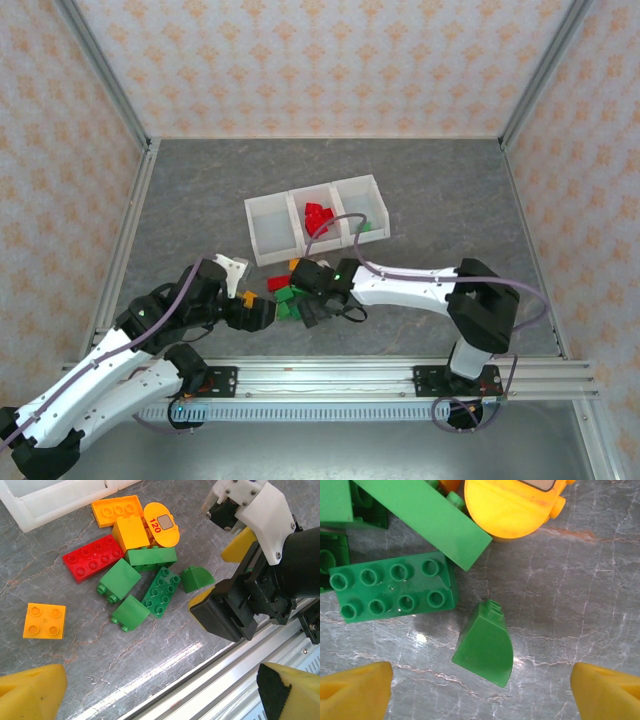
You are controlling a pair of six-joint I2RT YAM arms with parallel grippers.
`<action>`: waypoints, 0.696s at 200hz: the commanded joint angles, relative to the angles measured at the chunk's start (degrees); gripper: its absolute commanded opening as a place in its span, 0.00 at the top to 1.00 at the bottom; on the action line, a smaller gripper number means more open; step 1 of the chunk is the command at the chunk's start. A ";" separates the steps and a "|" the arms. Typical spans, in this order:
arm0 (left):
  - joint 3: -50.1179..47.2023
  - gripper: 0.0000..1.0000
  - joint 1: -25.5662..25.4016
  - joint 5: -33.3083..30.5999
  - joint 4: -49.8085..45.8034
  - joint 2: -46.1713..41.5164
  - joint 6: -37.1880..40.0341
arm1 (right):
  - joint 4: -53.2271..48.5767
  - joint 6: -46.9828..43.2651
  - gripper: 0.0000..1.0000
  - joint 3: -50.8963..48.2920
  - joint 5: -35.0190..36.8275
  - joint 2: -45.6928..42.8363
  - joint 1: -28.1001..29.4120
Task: Sort the legos into containers by color
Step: Pick up the lego from the bottom-center of the table.
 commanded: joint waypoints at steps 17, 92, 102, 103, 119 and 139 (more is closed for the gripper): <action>1.18 0.01 -0.42 -1.90 0.48 -1.25 -0.62 | 1.02 -2.52 0.19 -0.17 0.41 3.04 0.07; 1.36 0.01 -0.44 -3.34 0.09 -1.34 -1.24 | 2.79 -6.04 0.40 0.92 1.20 7.23 -0.32; 1.37 0.01 -0.44 -3.52 0.00 -1.43 -1.26 | 2.99 -6.32 0.44 0.88 1.32 7.44 -0.53; 1.37 0.01 -0.44 -3.52 0.00 -1.47 -1.26 | 3.04 -6.29 0.45 0.86 1.34 7.49 -0.49; 1.32 0.01 -0.44 -3.65 0.00 -1.86 -1.33 | 3.97 -6.86 0.56 0.52 2.62 7.43 -0.71; 1.34 0.01 -0.44 -3.78 0.00 -2.04 -1.35 | 4.94 -7.38 0.64 -0.86 4.05 6.12 -0.78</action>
